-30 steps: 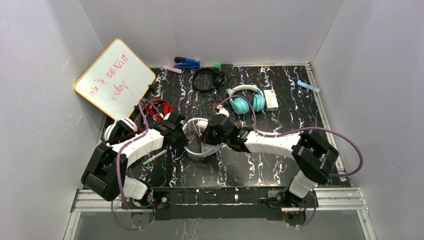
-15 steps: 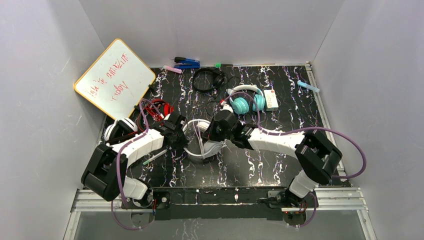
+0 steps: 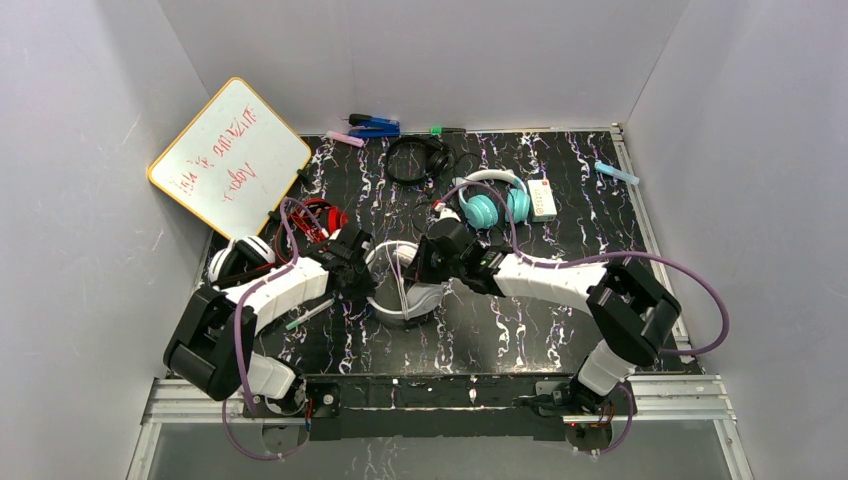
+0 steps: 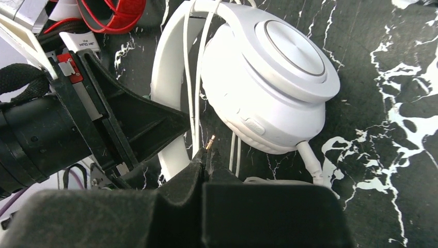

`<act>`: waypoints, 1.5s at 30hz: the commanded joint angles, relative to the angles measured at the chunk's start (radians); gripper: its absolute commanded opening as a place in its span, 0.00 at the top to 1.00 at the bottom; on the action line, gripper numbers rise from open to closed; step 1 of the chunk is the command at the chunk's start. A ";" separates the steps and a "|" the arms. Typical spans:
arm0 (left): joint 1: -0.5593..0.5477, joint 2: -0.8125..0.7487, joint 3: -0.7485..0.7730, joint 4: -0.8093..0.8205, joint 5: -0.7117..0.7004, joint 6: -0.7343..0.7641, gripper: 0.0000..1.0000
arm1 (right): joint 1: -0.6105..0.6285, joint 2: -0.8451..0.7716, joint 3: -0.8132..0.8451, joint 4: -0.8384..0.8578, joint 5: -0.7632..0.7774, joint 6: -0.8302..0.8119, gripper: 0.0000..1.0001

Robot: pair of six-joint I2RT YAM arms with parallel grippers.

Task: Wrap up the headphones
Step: Place the headphones at the center of the board.

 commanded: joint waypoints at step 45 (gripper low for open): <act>0.116 0.002 0.072 -0.115 -0.116 0.192 0.93 | -0.077 -0.424 0.019 -0.321 0.214 -0.373 0.40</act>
